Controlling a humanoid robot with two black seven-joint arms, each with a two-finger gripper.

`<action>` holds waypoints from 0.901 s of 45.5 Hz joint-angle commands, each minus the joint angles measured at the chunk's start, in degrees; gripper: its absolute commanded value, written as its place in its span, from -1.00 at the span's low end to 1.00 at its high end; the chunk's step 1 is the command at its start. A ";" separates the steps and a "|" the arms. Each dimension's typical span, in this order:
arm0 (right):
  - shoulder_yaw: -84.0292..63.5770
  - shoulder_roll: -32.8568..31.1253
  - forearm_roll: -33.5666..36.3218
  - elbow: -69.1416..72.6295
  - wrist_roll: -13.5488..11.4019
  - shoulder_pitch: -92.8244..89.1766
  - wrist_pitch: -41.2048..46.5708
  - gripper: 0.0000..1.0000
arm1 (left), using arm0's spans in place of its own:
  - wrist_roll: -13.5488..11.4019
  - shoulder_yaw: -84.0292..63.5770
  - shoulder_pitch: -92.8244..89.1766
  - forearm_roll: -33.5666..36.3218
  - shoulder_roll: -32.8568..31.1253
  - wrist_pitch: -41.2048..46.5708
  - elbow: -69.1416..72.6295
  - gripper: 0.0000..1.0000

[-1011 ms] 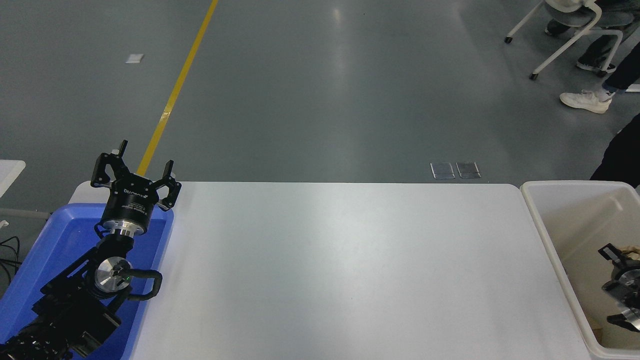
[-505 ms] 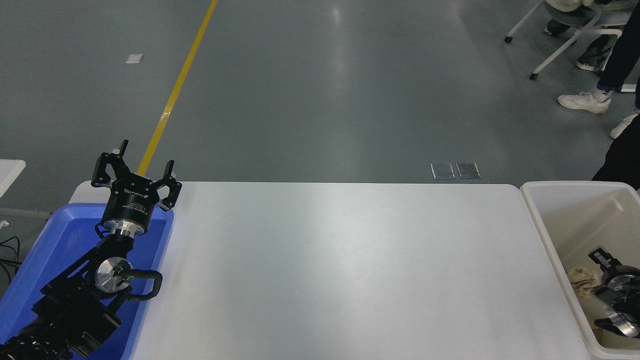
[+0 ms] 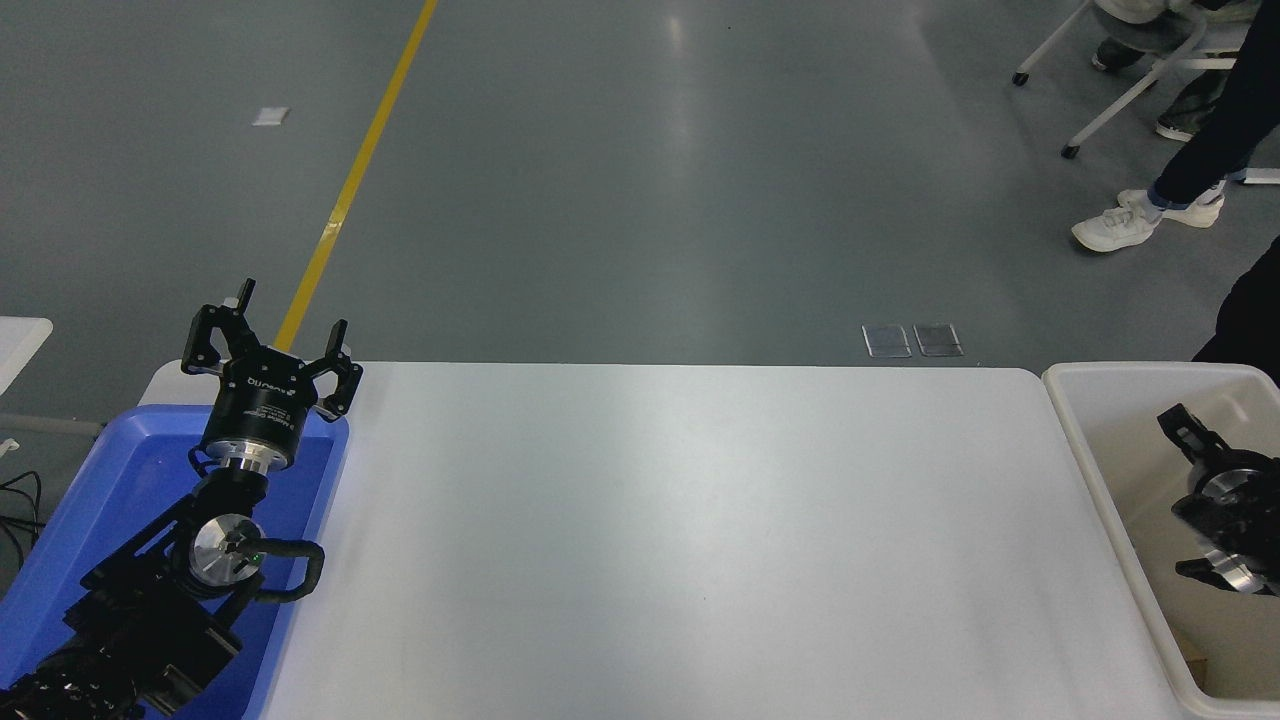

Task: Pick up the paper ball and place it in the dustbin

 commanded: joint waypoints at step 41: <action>-30.18 1.11 0.31 63.22 -0.10 68.65 44.29 1.00 | 0.00 0.01 -0.06 0.01 0.00 0.00 0.00 0.96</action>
